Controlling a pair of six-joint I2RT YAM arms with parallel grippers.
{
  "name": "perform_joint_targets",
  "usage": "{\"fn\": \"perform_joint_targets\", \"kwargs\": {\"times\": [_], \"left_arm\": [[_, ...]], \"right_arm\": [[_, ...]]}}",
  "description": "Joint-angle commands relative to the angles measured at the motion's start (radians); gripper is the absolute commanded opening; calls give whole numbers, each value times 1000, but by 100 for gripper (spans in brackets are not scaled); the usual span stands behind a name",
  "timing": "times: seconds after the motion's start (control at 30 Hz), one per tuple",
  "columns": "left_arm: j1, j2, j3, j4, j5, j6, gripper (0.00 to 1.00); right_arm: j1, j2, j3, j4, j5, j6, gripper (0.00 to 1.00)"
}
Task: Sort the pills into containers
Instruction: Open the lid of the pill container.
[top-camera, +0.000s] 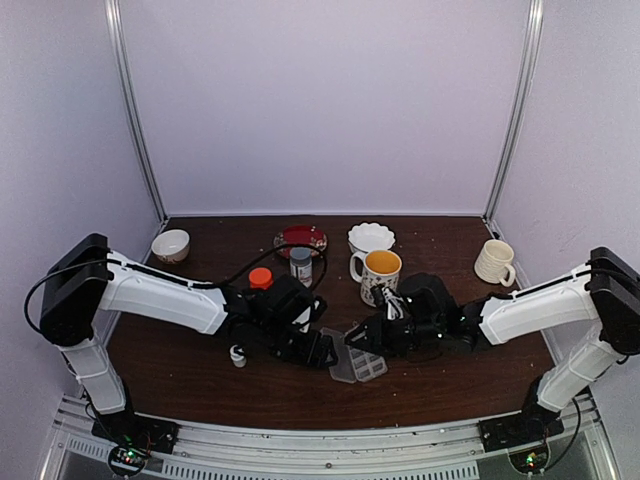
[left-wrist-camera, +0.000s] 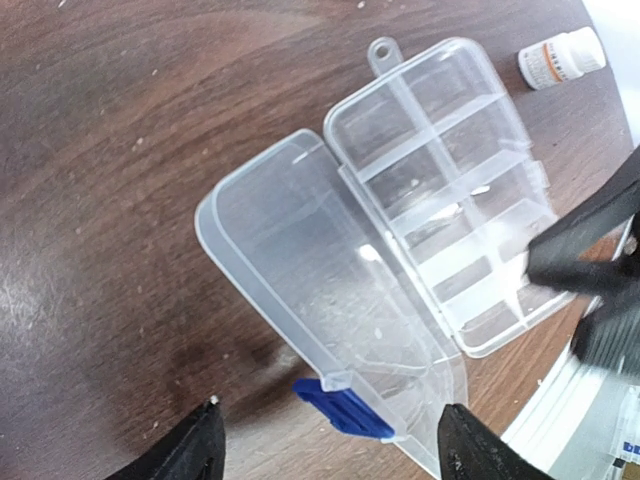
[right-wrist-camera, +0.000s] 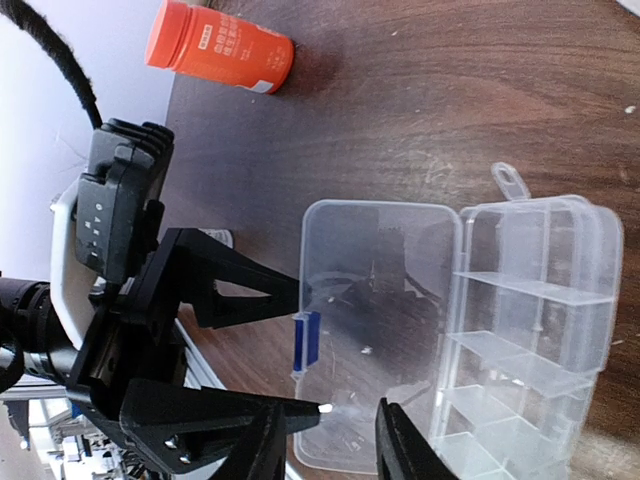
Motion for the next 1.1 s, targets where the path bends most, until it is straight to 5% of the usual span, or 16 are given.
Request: {"fn": "perform_joint_targets", "kwargs": {"times": [0.0,0.57,1.07], "left_arm": [[-10,0,-12,-4,-32,12,76],[-33,92,68,-116,-79,51,75],[-70,131,175,-296,-266,70,73]], "right_arm": [[3,-54,-18,-164,122,-68,31],[-3,-47,-92,-226,207,-106,17],[-3,7,-104,-174,187,-113,10]]}}
